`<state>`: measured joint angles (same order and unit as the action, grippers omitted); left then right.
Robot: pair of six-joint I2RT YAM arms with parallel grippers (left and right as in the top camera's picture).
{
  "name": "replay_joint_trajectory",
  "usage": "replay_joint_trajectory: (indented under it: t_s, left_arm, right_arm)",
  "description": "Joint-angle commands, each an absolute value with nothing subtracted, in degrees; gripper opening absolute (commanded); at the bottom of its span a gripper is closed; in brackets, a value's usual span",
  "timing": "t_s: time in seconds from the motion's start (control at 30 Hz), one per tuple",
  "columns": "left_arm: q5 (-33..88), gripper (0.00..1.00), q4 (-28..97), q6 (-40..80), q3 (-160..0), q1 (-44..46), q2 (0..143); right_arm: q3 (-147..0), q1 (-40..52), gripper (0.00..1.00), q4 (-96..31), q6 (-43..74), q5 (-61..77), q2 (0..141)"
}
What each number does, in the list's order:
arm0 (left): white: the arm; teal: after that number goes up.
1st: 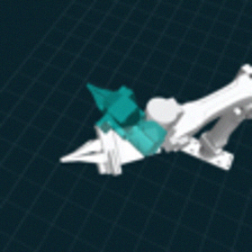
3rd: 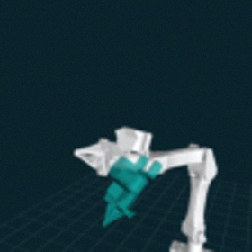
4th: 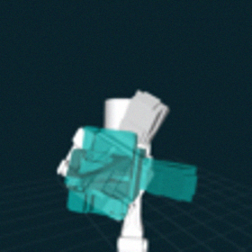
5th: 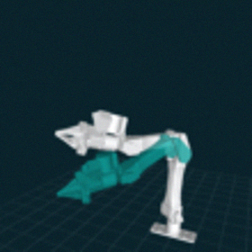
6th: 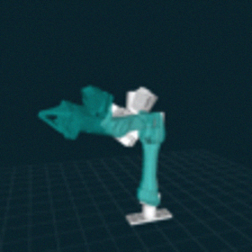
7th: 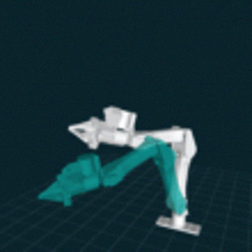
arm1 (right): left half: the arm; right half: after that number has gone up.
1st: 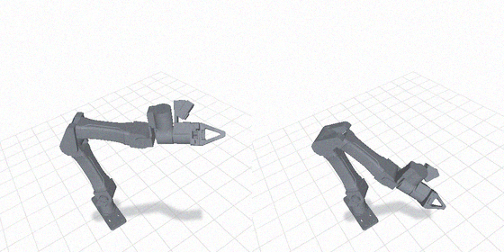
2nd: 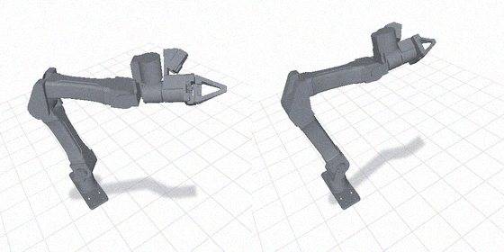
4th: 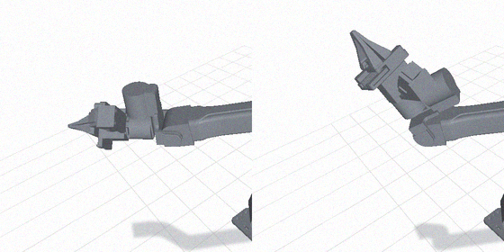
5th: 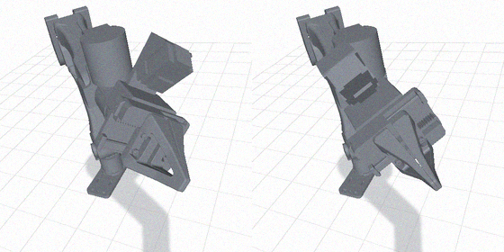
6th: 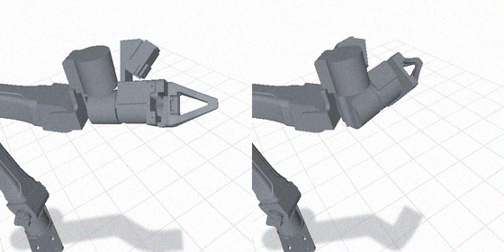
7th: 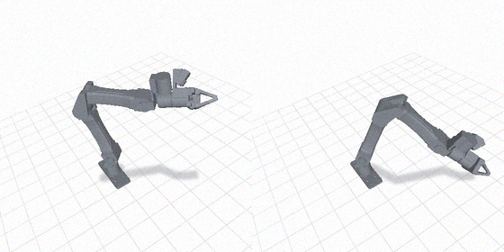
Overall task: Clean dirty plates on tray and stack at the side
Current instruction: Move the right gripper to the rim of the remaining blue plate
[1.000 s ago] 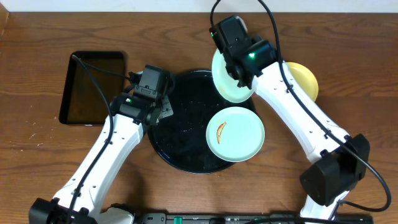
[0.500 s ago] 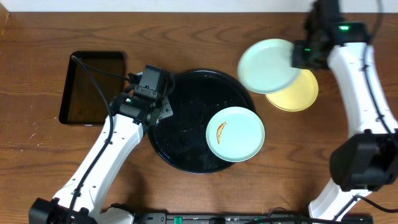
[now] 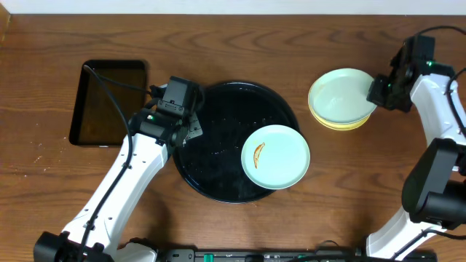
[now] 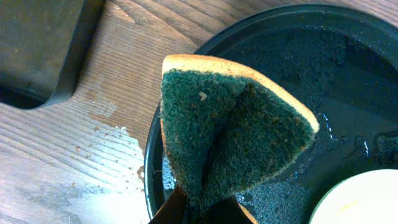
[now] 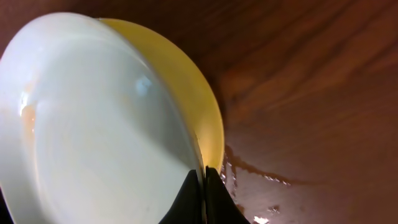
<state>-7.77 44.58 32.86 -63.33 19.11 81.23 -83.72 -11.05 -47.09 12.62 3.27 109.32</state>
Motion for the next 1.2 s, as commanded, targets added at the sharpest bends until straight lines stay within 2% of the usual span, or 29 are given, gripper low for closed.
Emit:
replay_joint_trajectory:
  t_s: [0.0,0.03,0.07,0.1,0.13,0.3,0.47,0.57,0.63,0.7,0.83,0.9,1.0,1.1,1.17]
  left_arm:
    - [-7.92,0.08,44.49,33.32,-62.89,18.94,81.41]
    - [-7.92,0.08,44.49,33.32,-62.89,18.94,81.41]
    - [-7.92,0.08,44.51,33.32,-62.89,18.94,81.41]
    - [-7.92,0.08,44.51,33.32,-62.89,18.94,81.41]
    - [-7.92,0.08,44.53,33.32,-62.89,18.94,81.41]
    - [-7.92,0.08,44.45,33.32,-62.89,18.94,81.41]
    - [-7.94,0.08,43.88,33.32,-62.89,18.94,81.41]
    - [-7.94,0.08,43.59,33.32,-62.89,18.94,81.41]
    - [-7.94,0.08,43.42,33.3,-62.89,18.94,81.41]
    - [-7.94,0.08,43.4,33.3,-62.89,18.94,81.41]
    - [-7.94,0.08,43.42,33.3,-62.89,18.94,81.41]
    - [-7.94,0.08,43.4,33.3,-62.89,18.94,81.41]
    - [-7.94,0.08,43.42,33.3,-62.89,18.94,81.47]
    - [-7.97,0.08,43.38,33.3,-62.89,18.94,81.69]
    - [-7.94,0.08,43.16,33.32,-62.89,18.94,81.89]
  right_arm:
    - [-82.7,-10.61,0.03,-44.99,13.82,5.45,108.18]
    - [-82.7,-10.61,0.07,-44.73,14.2,5.43,108.29]
    - [-82.7,-10.63,0.16,-44.51,14.2,5.43,108.33]
    - [-82.7,-10.63,0.32,-44.45,14.35,5.41,108.38]
    - [-82.7,-10.61,0.39,-44.45,14.35,5.43,108.38]
    - [-82.72,-10.39,0.47,-47.35,14.31,11.44,108.36]
    - [-82.78,-8.29,0.38,-52.25,8.88,30.57,108.29]
    - [-83.48,-4.67,0.51,-56.03,5.93,32.82,108.12]
    - [-84.14,-2.04,0.52,-58.48,4.56,32.6,108.09]
    - [-84.93,0.6,0.49,-61.12,4.69,31.11,108.09]
    - [-85.67,5.98,0.29,-65.95,10.66,20.95,108.05]
    - [-85.67,8.23,0.3,-68.42,15.92,12.51,107.98]
    - [-85.67,10.83,0.38,-73.21,20.97,4.08,107.22]
    - [-85.67,12.4,0.36,-75.75,24.03,1.61,104.99]
    - [-85.6,13.69,0.39,-75.68,24.18,1.23,102.63]
